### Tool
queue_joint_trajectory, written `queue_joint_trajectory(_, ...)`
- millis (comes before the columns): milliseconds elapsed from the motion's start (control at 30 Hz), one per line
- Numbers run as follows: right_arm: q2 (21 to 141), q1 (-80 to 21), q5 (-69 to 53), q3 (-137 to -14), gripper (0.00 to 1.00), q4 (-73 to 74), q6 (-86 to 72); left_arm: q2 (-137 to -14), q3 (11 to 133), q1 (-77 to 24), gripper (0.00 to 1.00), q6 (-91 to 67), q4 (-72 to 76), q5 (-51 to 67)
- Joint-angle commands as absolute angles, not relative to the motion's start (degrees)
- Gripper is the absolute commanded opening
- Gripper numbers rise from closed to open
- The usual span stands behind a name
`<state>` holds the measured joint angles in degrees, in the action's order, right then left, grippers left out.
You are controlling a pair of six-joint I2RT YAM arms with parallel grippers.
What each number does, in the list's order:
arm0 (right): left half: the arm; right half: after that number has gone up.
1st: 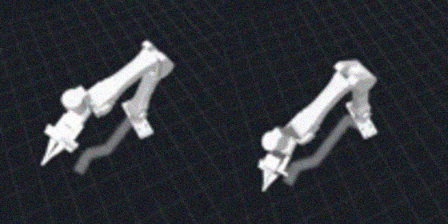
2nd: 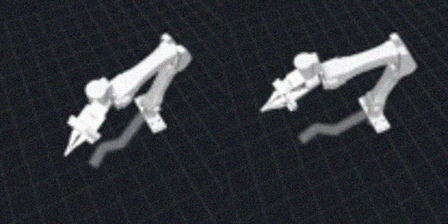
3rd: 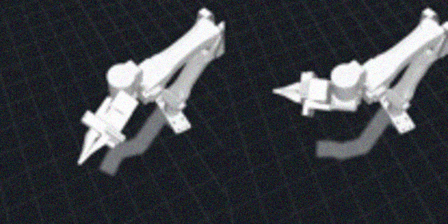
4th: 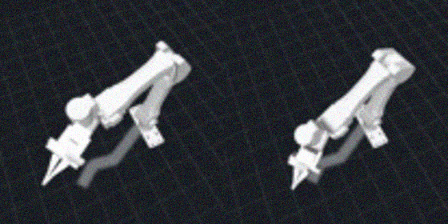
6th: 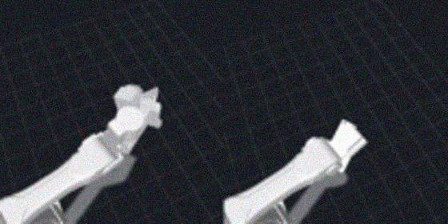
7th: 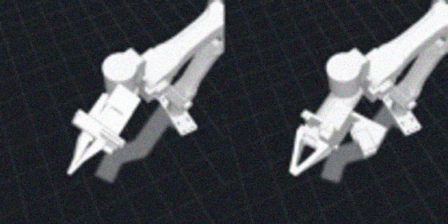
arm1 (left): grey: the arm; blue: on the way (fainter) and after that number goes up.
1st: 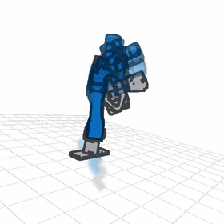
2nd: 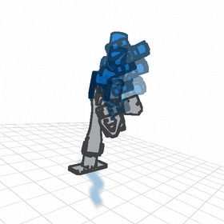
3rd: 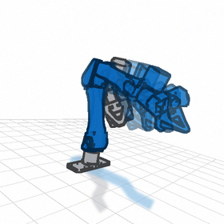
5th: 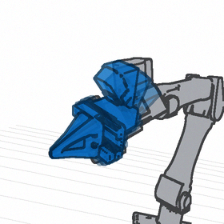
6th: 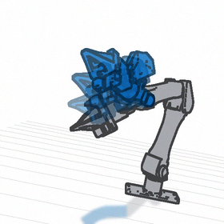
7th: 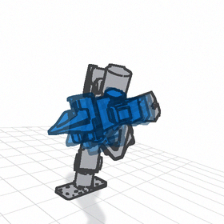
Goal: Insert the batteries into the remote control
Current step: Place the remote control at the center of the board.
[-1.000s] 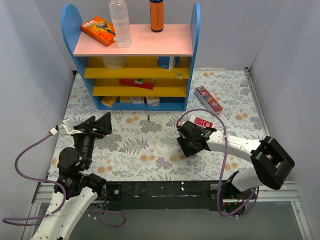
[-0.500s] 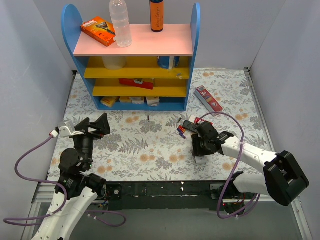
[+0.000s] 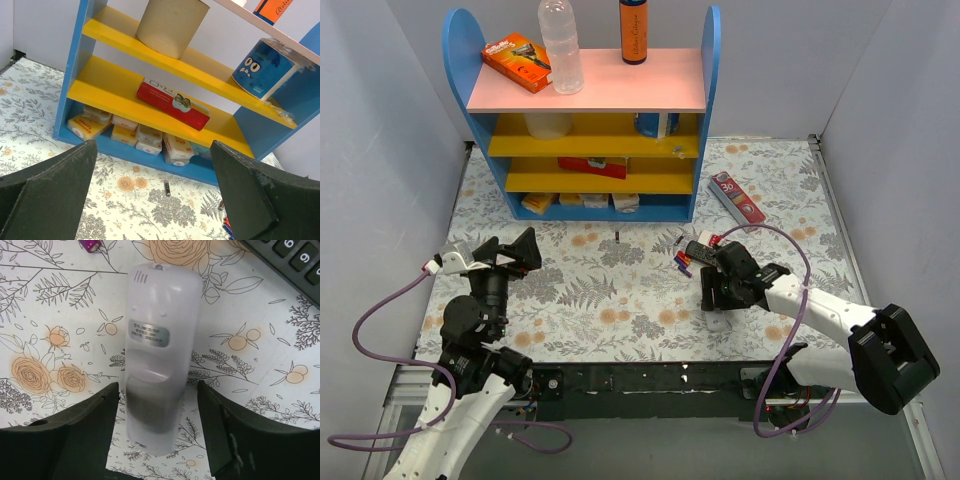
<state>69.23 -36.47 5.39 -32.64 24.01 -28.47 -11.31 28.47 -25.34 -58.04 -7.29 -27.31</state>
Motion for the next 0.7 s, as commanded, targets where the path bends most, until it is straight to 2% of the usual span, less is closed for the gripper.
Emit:
queue_joint_trajectory(0, 69.7, -36.1, 5.6, -29.3, 0.76, 25.8, -28.4, -12.2, 28.0, -25.4, 0.98, -57.3, -6.7, -27.1)
queue_joint_trajectory(233, 64.6, -36.1, 6.9, -29.7, 0.88, 24.3, -28.2, -12.5, 28.0, -25.3, 0.98, -57.5, -6.7, -26.5)
queue_joint_trajectory(400, 56.1, -36.1, 10.9, -30.1, 0.98, 22.4, -28.6, -12.6, 27.9, -25.3, 0.98, -57.3, -6.4, -26.4)
queue_joint_trajectory(533, 51.8, -35.9, 14.3, -31.1, 0.98, 20.1, -26.6, -12.7, 27.9, -25.4, 0.98, -57.3, -6.3, -26.4)
queue_joint_trajectory(667, 54.8, -34.5, 15.5, -35.6, 0.98, 20.6, -22.2, -12.8, 27.9, -25.3, 0.98, -57.4, -6.2, -26.3)
